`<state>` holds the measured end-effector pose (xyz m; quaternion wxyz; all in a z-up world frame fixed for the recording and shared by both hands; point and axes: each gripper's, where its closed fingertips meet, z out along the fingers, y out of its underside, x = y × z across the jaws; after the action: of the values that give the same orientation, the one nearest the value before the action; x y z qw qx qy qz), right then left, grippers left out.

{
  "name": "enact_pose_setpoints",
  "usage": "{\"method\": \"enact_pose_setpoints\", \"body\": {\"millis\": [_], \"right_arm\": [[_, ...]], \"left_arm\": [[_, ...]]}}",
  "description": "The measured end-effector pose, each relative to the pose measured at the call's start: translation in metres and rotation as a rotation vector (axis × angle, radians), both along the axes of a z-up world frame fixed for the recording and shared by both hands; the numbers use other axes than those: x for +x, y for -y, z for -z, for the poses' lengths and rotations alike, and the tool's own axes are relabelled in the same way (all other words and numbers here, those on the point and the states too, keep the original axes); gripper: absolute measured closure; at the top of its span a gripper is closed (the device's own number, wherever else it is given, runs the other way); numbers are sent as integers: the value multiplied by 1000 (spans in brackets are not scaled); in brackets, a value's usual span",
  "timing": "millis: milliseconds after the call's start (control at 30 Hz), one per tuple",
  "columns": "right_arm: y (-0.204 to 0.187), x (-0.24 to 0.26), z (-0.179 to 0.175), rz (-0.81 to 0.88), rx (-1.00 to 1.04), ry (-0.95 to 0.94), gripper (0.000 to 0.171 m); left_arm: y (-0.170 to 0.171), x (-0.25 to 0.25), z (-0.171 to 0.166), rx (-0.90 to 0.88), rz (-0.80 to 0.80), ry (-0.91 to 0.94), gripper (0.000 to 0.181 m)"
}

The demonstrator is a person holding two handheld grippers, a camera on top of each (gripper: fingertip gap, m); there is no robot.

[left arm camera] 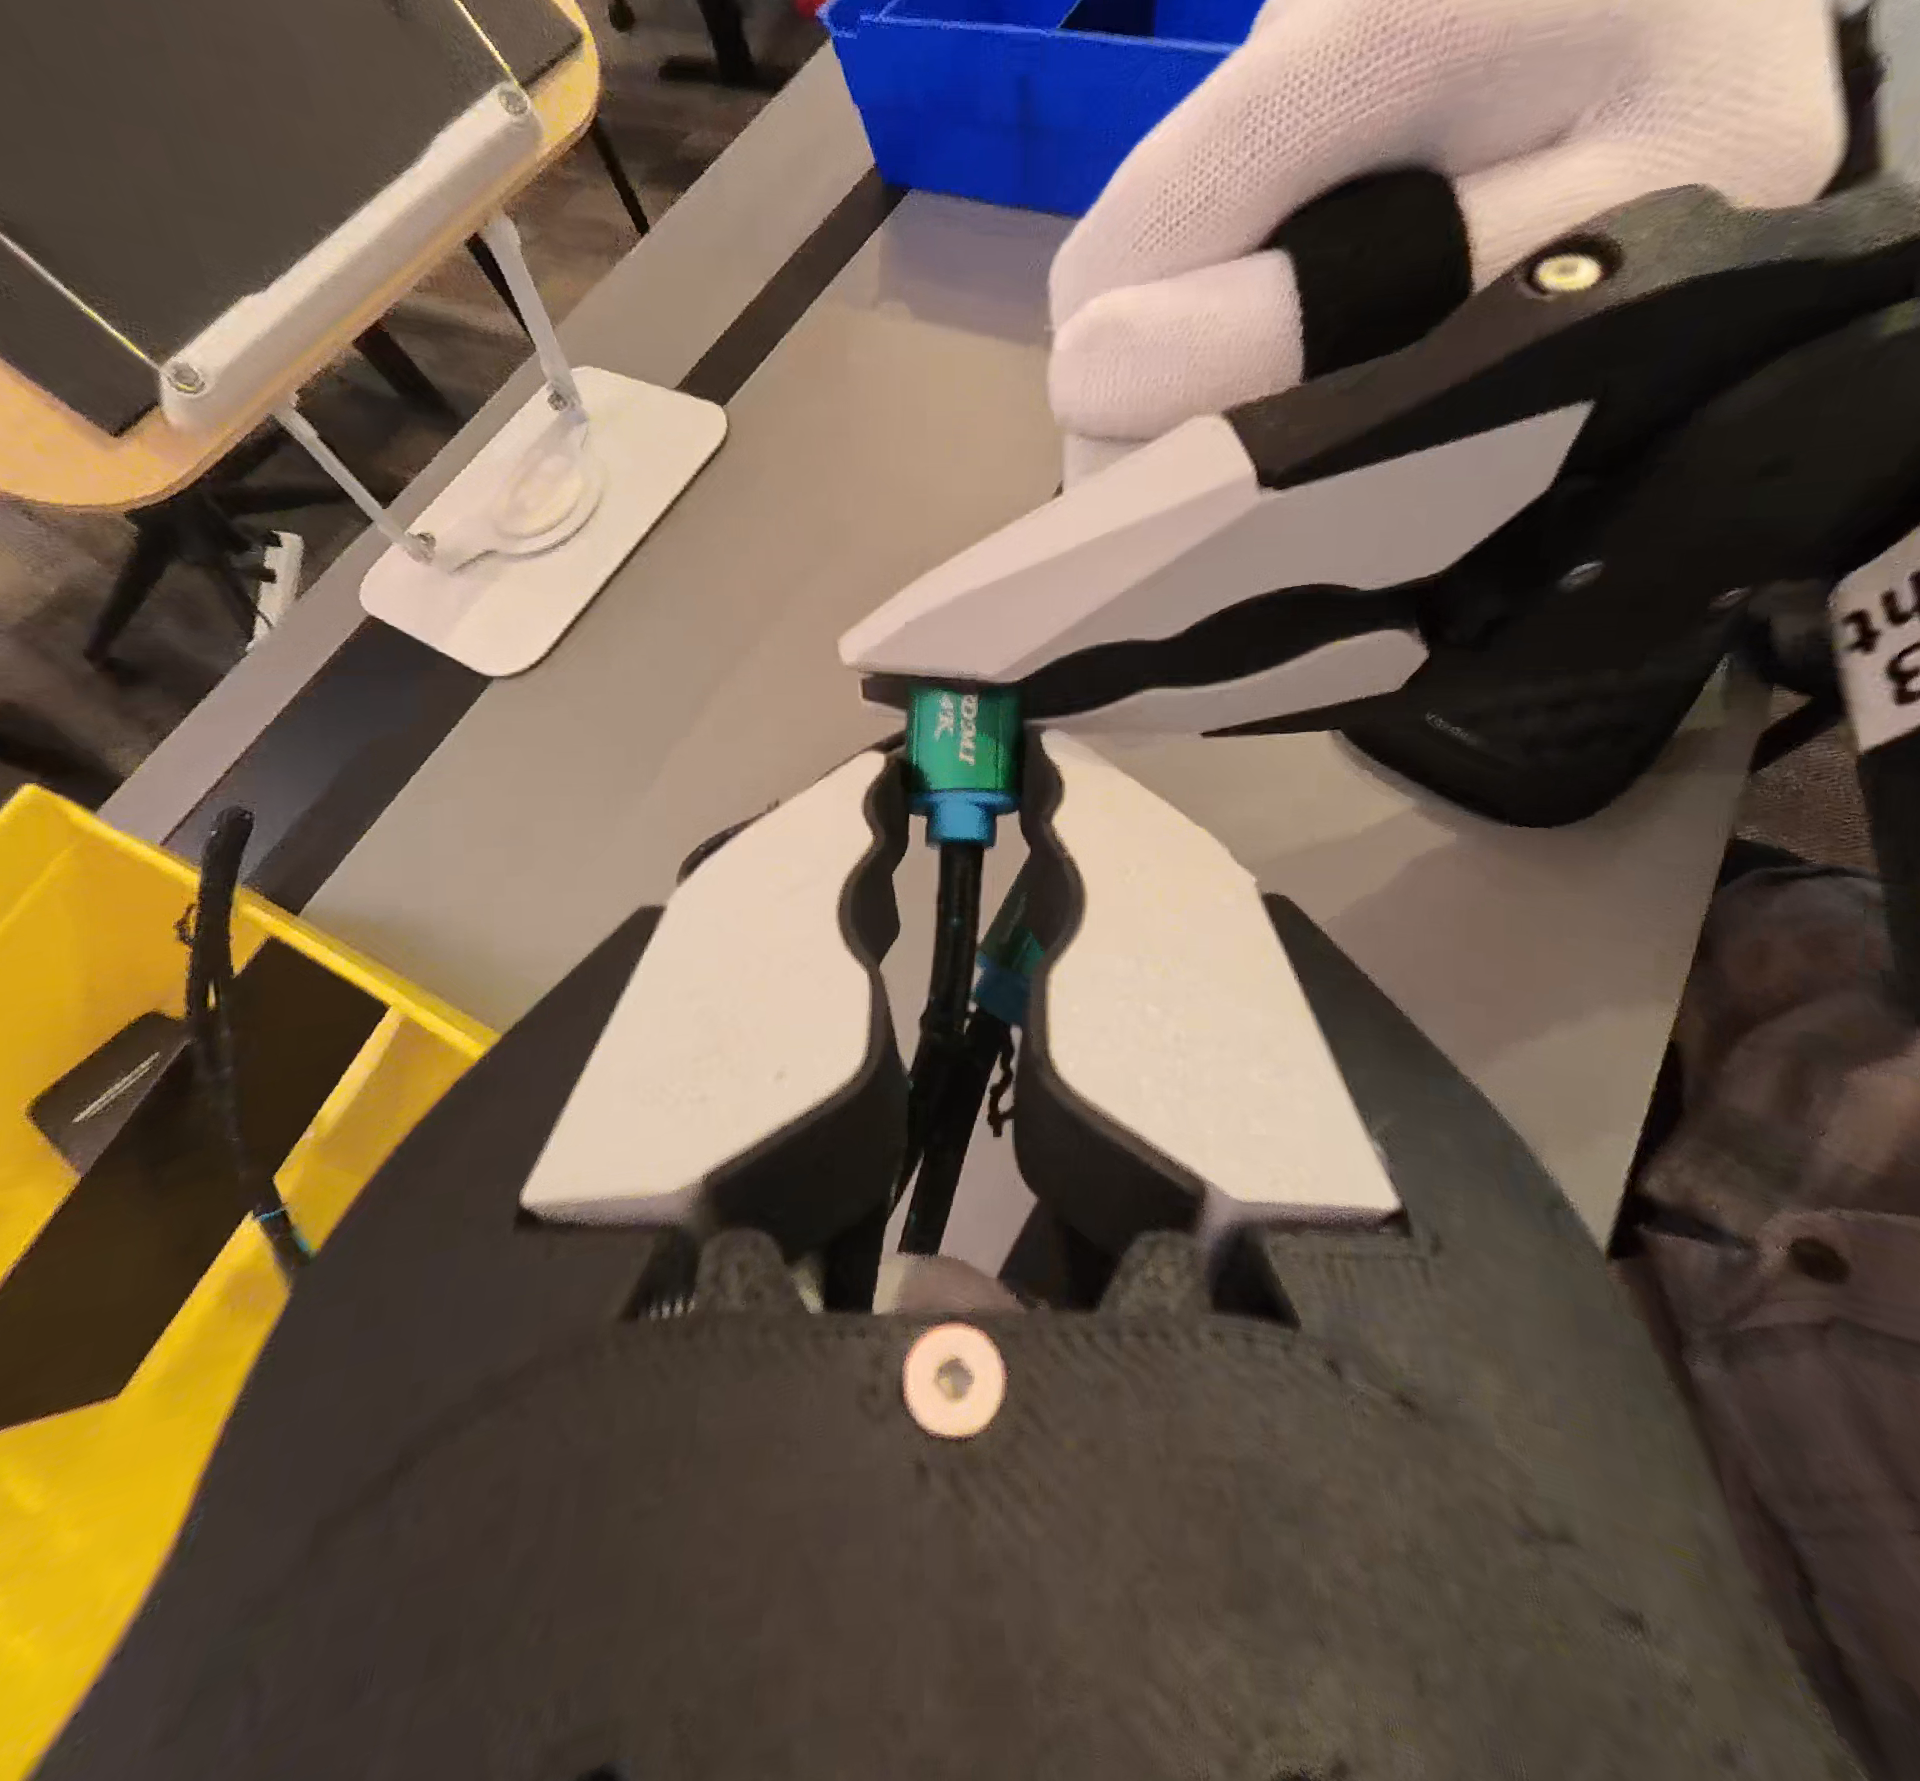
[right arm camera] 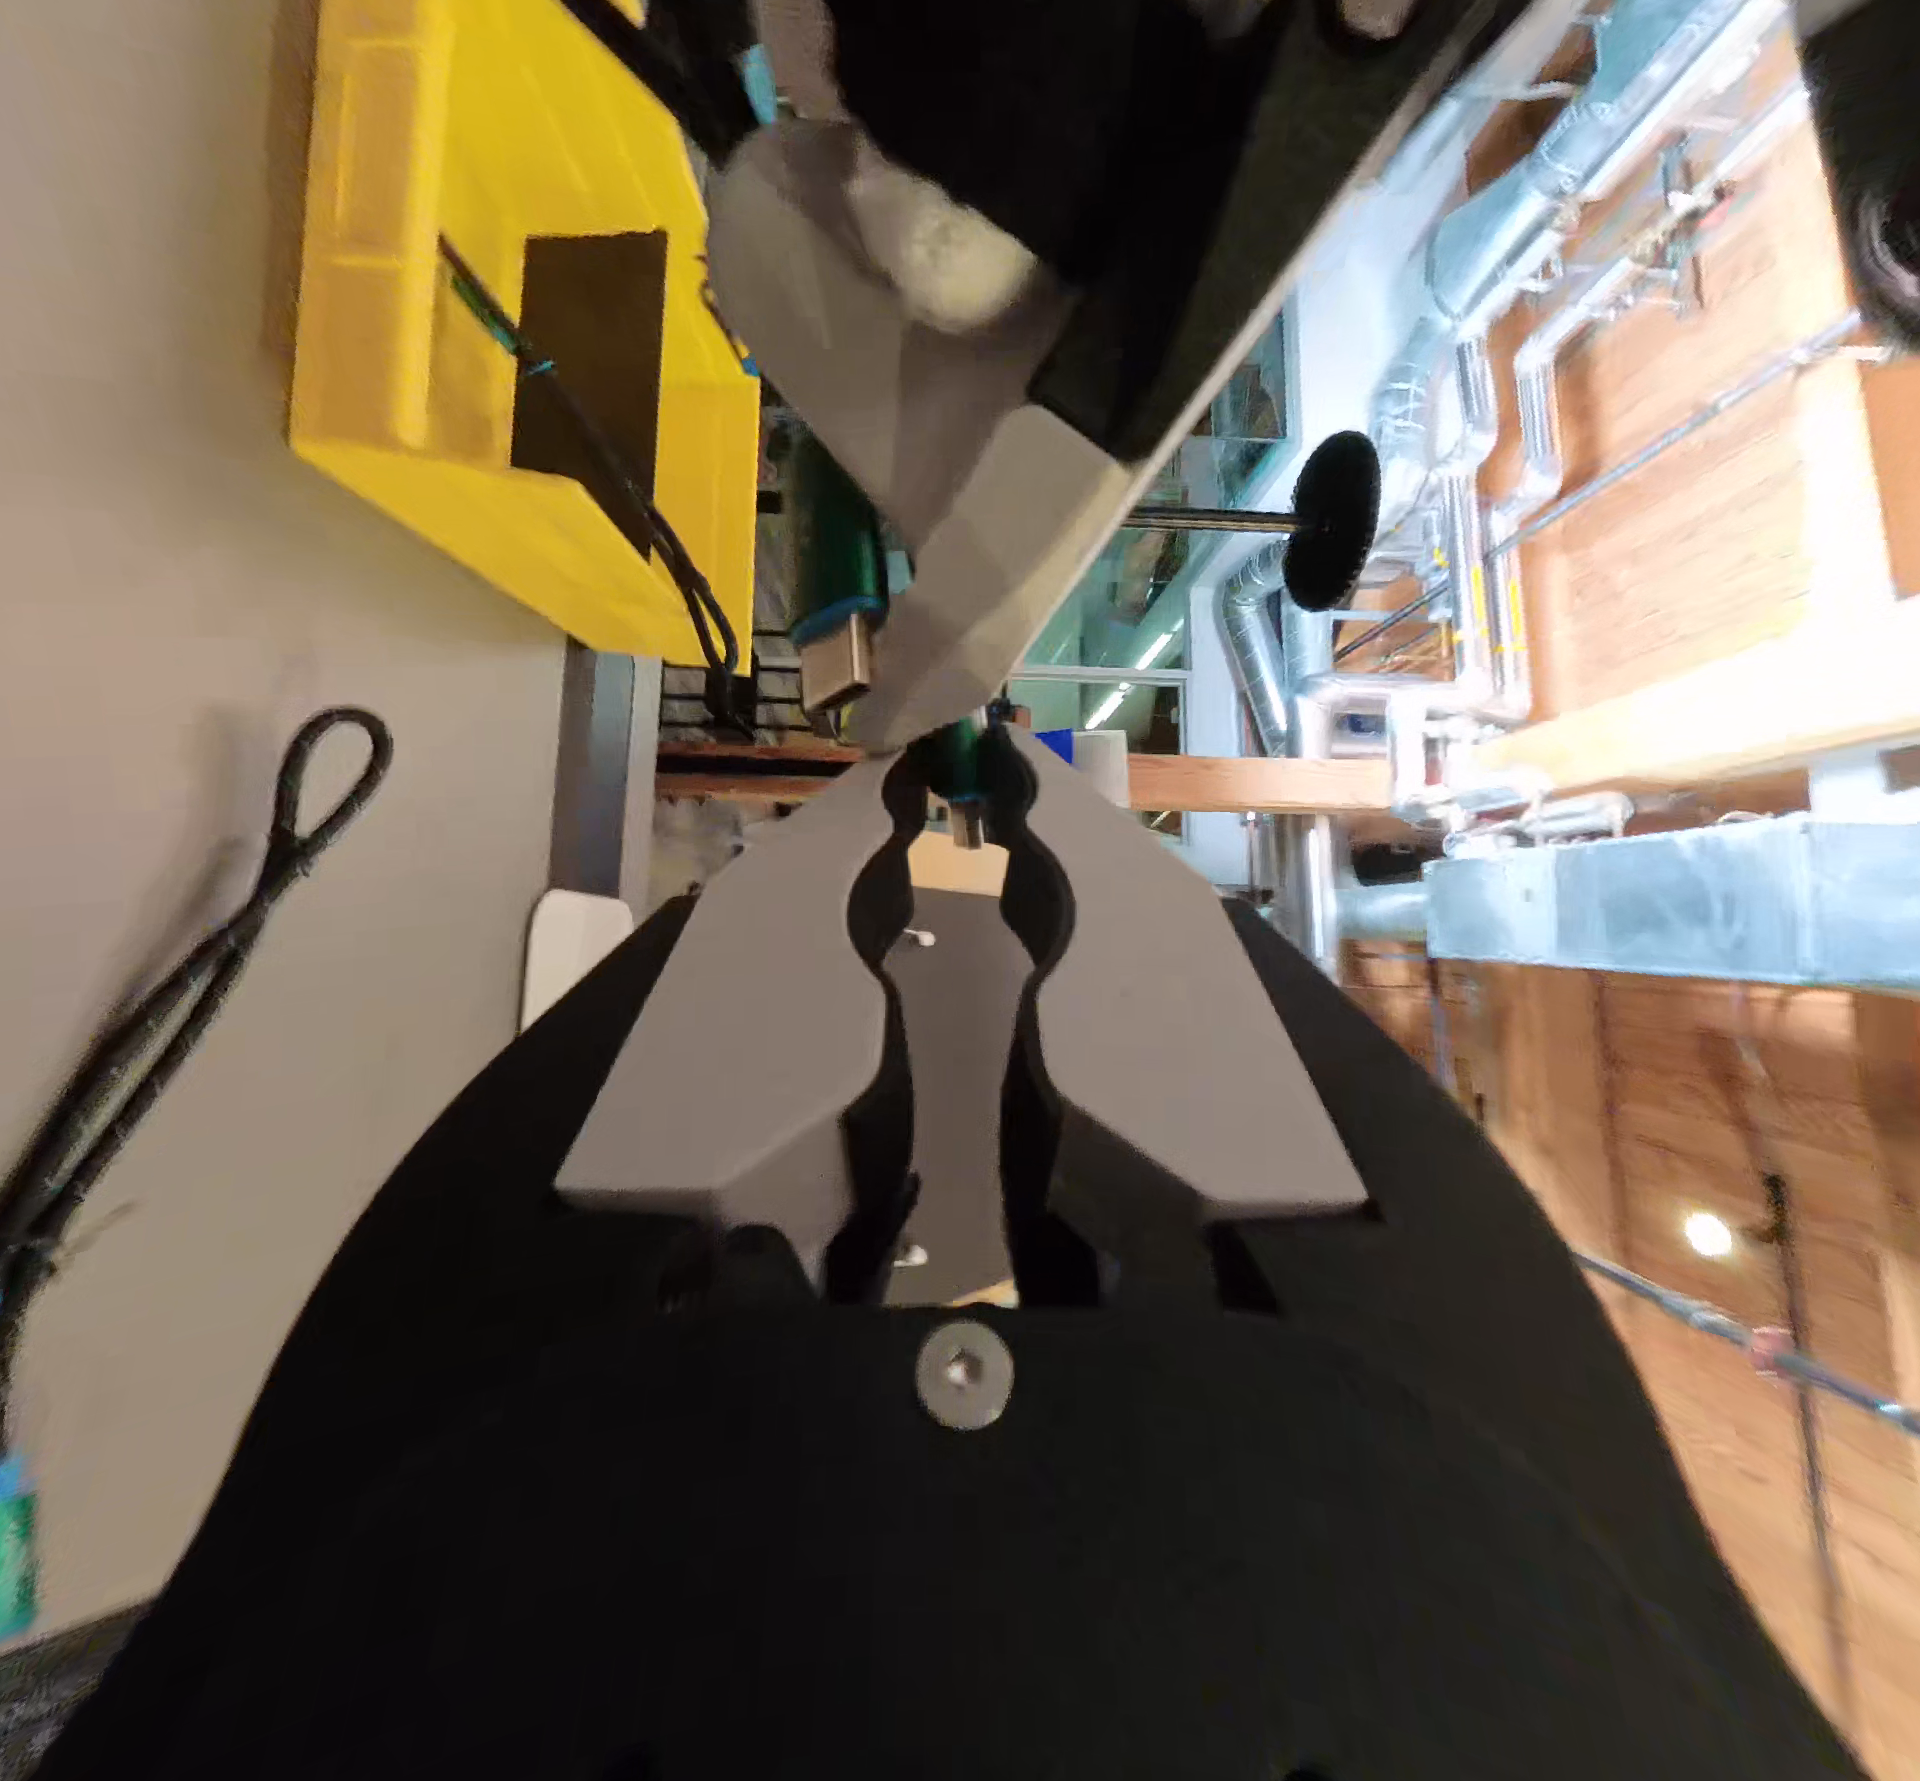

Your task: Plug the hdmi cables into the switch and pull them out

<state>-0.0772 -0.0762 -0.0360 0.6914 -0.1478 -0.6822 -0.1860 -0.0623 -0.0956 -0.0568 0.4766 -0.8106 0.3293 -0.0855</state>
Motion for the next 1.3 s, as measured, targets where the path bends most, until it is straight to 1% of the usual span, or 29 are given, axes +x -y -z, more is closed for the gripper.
{"method": "enact_pose_setpoints", "body": {"millis": [33, 167, 267, 333, 367, 433, 500, 567, 700, 733, 867, 1000, 1200, 1300], "right_arm": [[1, 1, -2, -15, -34, -26, 163], [8, 1, -18, -66, -65, -150, 162], [13, 3, -31, -101, -143, -242, 162], [12, 3, -36, -119, -260, -303, 162], [12, 3, -38, -126, -303, -334, 162], [9, 2, -36, -109, -322, -354, 162], [6, 1, -35, -90, -369, -382, 162], [1, 1, -35, -60, -381, -392, 161], [-8, 5, -38, -13, -412, -417, 161], [-10, 6, -39, -16, -455, -434, 160], [-16, 6, -34, -11, -569, -439, 161], [-20, 4, -28, -12, -603, -428, 161], [-24, -1, -18, 18, -554, -348, 160], [-27, -1, -14, 36, -512, -316, 154]], "left_arm": [[2, 1, -2, -5, 10, 19, 160], [13, 5, -17, -15, 106, 158, 158], [16, 3, -36, 53, 166, 277, 146], [16, 3, -44, 84, 182, 316, 142], [17, 4, -46, 90, 196, 338, 143], [14, 2, -43, 91, 195, 337, 141], [10, 4, -42, 95, 196, 371, 147], [3, 8, -40, 128, 166, 359, 159], [-8, 11, -46, 247, 116, 343, 160], [-10, 12, -48, 298, 106, 325, 160], [-16, 9, -50, 365, 59, 286, 160], [-19, 7, -44, 357, 37, 265, 160], [-23, 2, -35, 299, 43, 300, 160], [-26, 1, -28, 266, 39, 304, 160]]}}
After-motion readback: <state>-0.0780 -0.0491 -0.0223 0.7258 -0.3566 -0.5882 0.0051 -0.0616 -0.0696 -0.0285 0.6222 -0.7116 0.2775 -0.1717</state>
